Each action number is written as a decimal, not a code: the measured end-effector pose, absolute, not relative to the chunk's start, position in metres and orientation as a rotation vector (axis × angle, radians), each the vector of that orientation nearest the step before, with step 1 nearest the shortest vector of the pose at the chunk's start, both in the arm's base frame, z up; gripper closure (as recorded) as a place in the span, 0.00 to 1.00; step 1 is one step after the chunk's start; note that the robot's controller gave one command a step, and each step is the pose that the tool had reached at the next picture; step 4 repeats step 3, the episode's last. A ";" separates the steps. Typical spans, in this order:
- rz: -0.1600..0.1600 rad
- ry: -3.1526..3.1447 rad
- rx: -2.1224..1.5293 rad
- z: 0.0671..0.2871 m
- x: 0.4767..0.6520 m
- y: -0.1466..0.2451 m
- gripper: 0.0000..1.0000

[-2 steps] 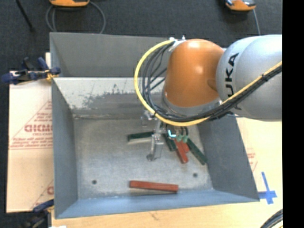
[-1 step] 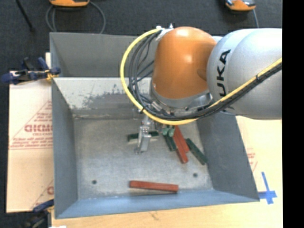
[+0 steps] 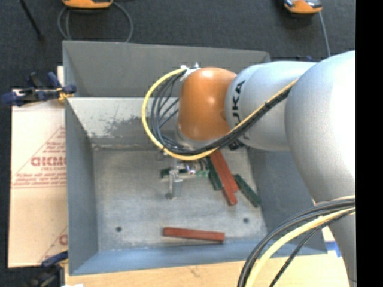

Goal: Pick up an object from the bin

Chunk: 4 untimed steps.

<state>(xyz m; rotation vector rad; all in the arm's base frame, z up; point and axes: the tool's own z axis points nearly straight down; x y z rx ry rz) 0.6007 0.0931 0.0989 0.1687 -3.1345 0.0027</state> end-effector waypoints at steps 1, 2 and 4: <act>0.004 -3.121 0.400 0.070 0.646 0.042 0.00; -0.002 -3.123 0.398 0.072 0.647 0.045 1.00; 0.003 -3.125 0.434 0.218 0.640 0.054 1.00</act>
Offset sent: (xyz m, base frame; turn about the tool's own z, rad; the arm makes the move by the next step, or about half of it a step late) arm 0.0443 -0.0470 -0.0289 -0.1518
